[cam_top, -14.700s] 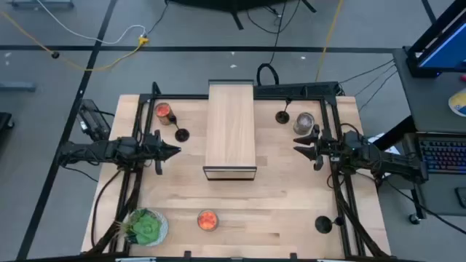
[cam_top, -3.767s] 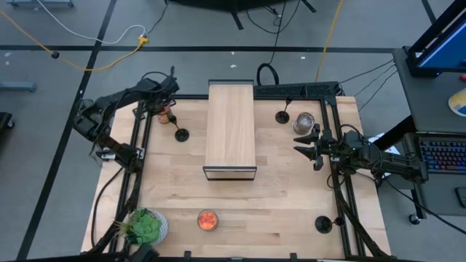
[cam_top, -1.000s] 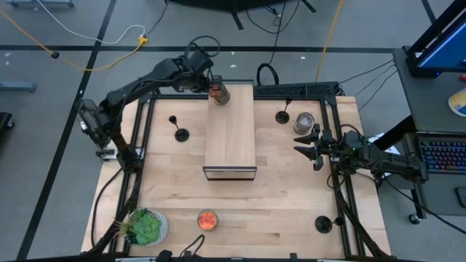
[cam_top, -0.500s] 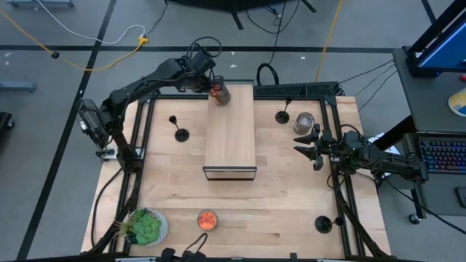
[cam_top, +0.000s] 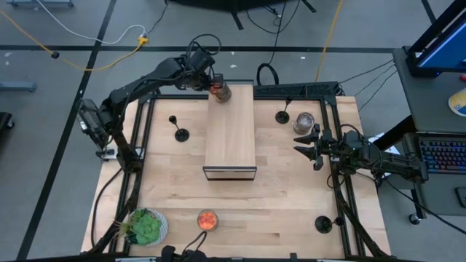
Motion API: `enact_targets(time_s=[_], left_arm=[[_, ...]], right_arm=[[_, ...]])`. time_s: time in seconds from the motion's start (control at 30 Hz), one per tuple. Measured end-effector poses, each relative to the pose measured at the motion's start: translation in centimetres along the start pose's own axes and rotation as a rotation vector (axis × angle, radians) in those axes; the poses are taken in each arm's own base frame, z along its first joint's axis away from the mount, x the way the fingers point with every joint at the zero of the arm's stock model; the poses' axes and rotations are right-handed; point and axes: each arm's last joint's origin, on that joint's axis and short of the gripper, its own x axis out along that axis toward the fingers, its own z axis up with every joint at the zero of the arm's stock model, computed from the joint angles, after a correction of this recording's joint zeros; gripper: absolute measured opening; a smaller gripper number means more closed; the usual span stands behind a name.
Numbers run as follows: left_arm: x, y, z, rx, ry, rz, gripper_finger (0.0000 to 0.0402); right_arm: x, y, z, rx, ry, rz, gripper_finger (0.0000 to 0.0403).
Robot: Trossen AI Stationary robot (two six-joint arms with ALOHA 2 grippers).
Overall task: Pick & Place candle stick holders
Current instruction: Put the top orange scented candle on the shelf
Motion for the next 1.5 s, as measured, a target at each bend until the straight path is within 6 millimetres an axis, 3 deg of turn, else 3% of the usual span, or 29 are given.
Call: enact_targets(time_s=[1.5], left_arm=[[0.07, 0.26, 0.48, 0.037, -0.016, -0.007, 0.0017]], right_arm=[[0.0, 0.0, 0.0, -0.003, 0.0, 0.0, 0.0155]])
